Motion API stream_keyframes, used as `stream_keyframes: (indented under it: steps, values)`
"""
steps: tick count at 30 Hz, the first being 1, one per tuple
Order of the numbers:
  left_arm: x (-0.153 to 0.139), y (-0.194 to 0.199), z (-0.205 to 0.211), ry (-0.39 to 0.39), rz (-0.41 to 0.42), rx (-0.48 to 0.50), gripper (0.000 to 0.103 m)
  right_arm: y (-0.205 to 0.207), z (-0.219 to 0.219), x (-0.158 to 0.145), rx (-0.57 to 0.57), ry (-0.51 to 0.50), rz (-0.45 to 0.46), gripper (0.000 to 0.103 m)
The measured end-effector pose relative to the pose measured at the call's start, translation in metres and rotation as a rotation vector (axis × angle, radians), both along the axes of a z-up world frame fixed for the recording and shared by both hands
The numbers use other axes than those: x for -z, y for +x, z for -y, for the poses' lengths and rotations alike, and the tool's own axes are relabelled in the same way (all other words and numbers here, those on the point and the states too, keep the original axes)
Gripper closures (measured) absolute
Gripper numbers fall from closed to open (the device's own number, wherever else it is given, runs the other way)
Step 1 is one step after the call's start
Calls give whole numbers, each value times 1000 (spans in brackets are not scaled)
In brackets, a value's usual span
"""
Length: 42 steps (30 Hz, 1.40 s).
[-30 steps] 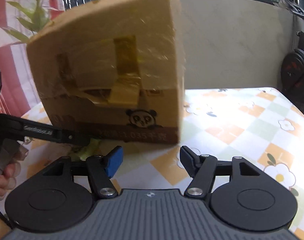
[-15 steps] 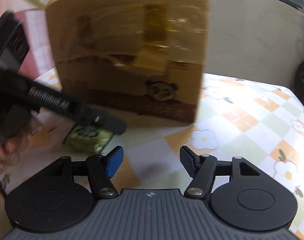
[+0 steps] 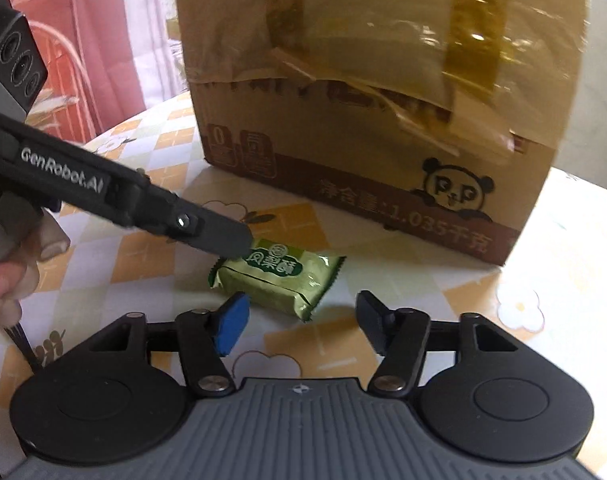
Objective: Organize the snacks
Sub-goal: 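Grasp the green-wrapped candy with the left gripper, then carry the green candy over the lined box and open the left gripper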
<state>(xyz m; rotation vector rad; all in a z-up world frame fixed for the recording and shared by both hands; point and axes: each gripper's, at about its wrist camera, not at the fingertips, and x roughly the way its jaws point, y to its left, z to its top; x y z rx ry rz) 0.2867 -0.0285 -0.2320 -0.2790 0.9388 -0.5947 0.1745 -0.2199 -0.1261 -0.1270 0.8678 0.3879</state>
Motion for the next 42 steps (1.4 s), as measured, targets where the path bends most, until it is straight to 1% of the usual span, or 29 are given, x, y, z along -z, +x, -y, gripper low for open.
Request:
stream_keyframes:
  steps: [4, 6, 8, 9, 11, 14, 17, 20, 25, 27, 33, 37, 40, 42]
  values:
    - [5, 3, 10, 17, 2, 9, 53, 2, 0, 1, -24, -8, -5, 49]
    - [5, 5, 13, 28, 1, 11, 65, 1, -2, 1, -36, -13, -3, 50]
    - [7, 6, 14, 33, 0, 10, 71, 2, -3, 2, -40, -11, -2, 51]
    - [8, 6, 13, 33, 1, 9, 72, 2, -2, 2, -40, -9, 3, 54]
    - [8, 4, 10, 28, -4, 6, 73, 3, -2, 5, -45, 3, 12, 58]
    - [7, 2, 12, 28, -4, 9, 74, 1, -3, 5, -44, 19, 17, 66]
    - [4, -3, 13, 31, 5, 17, 74, -5, -5, 2, -41, 21, 16, 68]
    - [-5, -8, 11, 20, 19, 25, 74, -10, -4, -5, -29, 38, 30, 69]
    - [-35, -17, 11, -26, 78, 15, 74, -18, -1, -35, -34, 49, 88, 69]
    - [-55, -20, 12, -37, 127, 14, 74, -18, -1, -52, -32, 52, 120, 69]
    - [-123, -24, 16, -52, 295, 10, 74, -11, 0, -115, -29, 81, 241, 69]
    - [-162, -16, 20, -60, 380, -2, 74, 2, -2, -154, -40, 106, 331, 69]
    - [-187, -4, 25, -55, 422, -13, 74, 19, -3, -174, -48, 93, 381, 69]
    - [-198, 7, 29, -38, 450, -17, 74, 32, -6, -183, -53, 75, 408, 69]
